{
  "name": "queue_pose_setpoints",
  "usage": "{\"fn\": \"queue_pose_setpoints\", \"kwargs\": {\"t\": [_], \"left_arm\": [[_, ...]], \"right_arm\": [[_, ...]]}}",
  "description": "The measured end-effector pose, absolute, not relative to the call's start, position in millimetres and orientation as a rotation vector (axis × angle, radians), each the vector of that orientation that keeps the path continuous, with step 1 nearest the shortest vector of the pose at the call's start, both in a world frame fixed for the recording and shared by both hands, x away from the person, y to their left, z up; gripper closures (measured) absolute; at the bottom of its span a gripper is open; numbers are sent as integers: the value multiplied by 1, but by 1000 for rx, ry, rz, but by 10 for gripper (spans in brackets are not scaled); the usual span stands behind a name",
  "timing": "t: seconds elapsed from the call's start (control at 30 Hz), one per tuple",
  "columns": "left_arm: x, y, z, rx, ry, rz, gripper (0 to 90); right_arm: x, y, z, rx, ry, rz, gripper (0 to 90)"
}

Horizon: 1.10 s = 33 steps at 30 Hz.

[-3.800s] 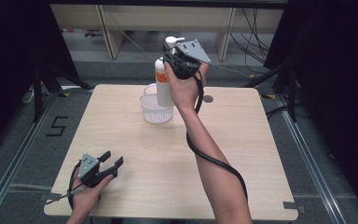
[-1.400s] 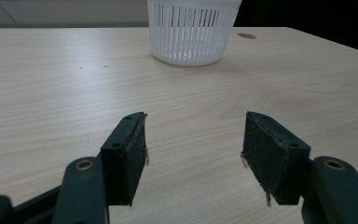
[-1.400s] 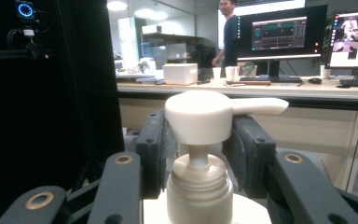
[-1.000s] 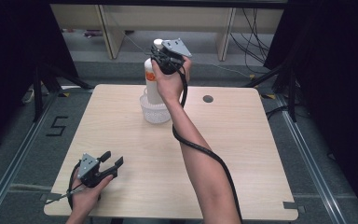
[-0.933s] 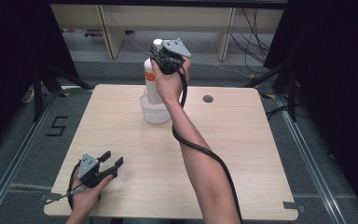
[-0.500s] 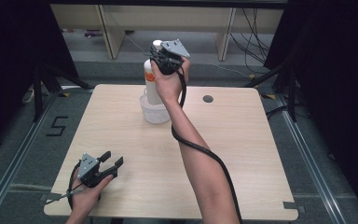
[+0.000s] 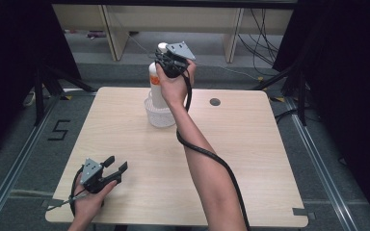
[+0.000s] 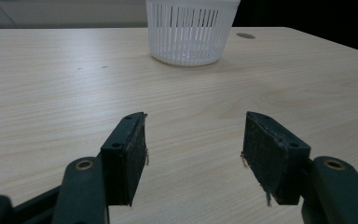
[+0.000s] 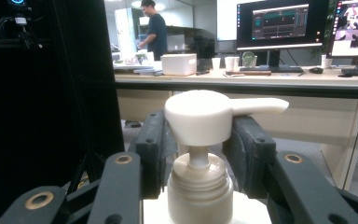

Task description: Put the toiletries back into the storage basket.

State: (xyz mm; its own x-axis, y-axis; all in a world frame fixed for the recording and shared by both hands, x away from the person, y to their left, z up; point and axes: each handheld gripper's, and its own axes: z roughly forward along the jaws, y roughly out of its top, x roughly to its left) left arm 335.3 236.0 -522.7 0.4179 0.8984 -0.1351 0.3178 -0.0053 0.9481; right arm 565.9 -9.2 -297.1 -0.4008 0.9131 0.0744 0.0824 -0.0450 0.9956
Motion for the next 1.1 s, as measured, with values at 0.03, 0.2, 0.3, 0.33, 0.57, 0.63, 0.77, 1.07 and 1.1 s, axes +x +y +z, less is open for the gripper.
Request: {"fn": "queue_pose_setpoints", "kwargs": {"t": [0.03, 0.2, 0.3, 0.33, 0.57, 0.63, 0.77, 1.07, 1.1], "left_arm": [[335, 236, -523, 1562, 1110, 654, 390], [335, 236, -523, 1561, 1110, 653, 389], [335, 236, -523, 1561, 1110, 653, 390], [335, 236, -523, 1561, 1110, 654, 390], [335, 236, -523, 1564, 1108, 656, 390], [335, 236, -523, 1564, 1107, 656, 390], [335, 236, -523, 1561, 1109, 653, 389], [335, 236, -523, 1566, 1108, 655, 389], [336, 235, -523, 1557, 1098, 653, 389]], "right_arm": [[566, -9, -298, 1080, 1534, 1524, 602], [567, -7, -302, 1082, 1541, 1520, 602], [568, -7, -304, 1075, 1547, 1512, 602], [568, -6, -306, 1078, 1550, 1506, 602], [568, -5, -312, 1087, 1568, 1505, 602], [568, -4, -314, 1098, 1574, 1510, 602], [568, -4, -319, 1107, 1583, 1505, 601], [570, -4, -332, 1122, 1614, 1483, 601], [570, -4, -334, 1119, 1610, 1479, 601]]}}
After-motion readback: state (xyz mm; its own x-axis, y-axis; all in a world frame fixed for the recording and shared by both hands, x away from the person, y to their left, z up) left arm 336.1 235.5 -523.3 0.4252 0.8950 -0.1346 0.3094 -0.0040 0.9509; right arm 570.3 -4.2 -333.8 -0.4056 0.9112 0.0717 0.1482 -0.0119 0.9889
